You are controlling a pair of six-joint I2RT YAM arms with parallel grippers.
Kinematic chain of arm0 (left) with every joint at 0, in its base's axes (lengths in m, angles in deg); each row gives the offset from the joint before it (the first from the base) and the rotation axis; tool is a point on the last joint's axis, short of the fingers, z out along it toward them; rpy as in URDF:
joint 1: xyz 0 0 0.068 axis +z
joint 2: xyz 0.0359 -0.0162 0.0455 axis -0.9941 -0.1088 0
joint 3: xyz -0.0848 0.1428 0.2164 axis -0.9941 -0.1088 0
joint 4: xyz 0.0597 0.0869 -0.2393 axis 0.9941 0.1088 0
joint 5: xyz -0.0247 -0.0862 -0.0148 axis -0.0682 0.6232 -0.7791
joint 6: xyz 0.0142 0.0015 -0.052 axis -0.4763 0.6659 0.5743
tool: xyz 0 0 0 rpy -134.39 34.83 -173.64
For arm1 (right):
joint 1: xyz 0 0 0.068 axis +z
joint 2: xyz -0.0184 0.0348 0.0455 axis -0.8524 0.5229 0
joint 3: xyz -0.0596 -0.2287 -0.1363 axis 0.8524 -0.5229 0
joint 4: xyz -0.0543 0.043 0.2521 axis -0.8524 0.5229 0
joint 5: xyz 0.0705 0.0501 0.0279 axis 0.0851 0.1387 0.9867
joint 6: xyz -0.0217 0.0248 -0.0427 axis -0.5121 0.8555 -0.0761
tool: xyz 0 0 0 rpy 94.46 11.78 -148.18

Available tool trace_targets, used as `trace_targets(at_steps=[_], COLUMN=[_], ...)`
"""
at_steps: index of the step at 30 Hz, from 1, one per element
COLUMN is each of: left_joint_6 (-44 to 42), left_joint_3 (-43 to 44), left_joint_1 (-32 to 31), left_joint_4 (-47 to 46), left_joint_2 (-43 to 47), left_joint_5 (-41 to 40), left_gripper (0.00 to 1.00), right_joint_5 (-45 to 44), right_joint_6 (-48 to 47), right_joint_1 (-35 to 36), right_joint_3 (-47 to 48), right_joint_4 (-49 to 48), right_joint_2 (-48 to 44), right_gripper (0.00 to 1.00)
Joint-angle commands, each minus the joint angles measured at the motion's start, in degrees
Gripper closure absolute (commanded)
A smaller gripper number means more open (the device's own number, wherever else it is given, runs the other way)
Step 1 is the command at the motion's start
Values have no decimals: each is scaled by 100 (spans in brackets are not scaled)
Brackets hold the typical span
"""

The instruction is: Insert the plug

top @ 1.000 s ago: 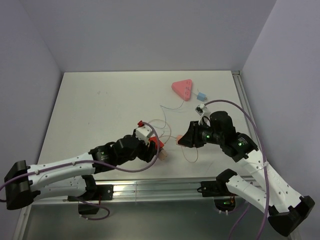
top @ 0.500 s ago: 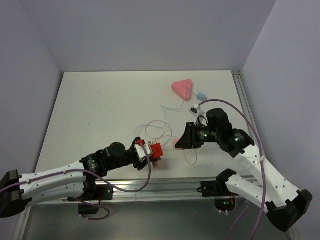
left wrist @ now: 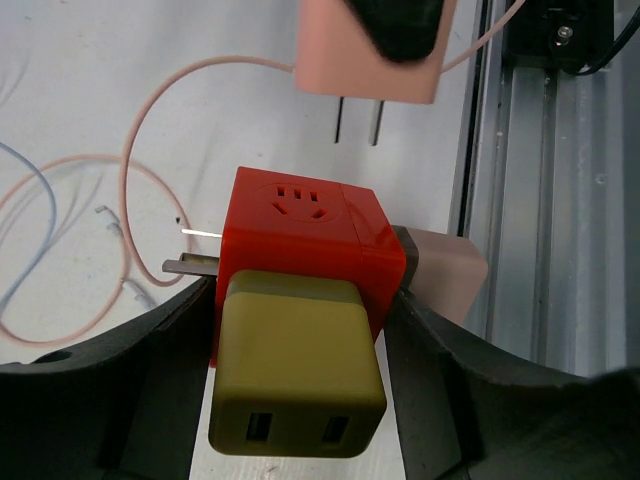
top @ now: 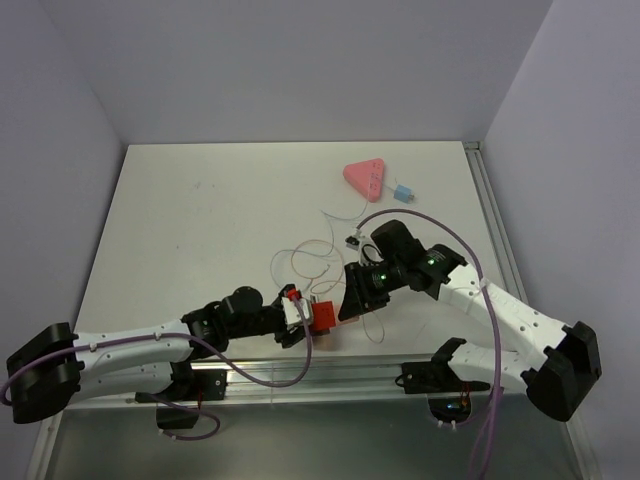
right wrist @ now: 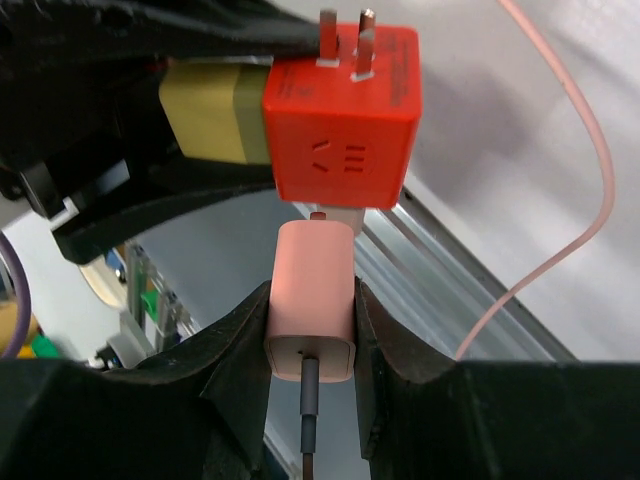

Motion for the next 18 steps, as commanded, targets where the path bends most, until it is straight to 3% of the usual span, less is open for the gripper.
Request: trace_targets(at_steps=[1, 8, 11, 15, 18], left_joint_6=[112, 393, 744, 1315, 1238], left_joint_3=[-124, -168, -317, -792, -828], left_joint_1=[167, 255, 246, 237, 202], left_joint_4=[-1018, -1361, -1992, -3511, -3673], left_joint_2=[-83, -417, -645, -1023, -1427], left_joint_5=[729, 722, 643, 538, 503], left_gripper=[100, 100, 100, 100, 100], right_joint_5=[24, 68, 42, -141, -186], right_joint_6=[-307, -492, -536, -598, -650], right_joint_1=[133, 169, 177, 177, 177], right_joint_3=[400, 550, 673, 901, 1059], right_joint_4=[390, 680, 715, 890, 1014], right_joint_2=[134, 678, 915, 1224, 1443], right_gripper=[100, 100, 100, 100, 100])
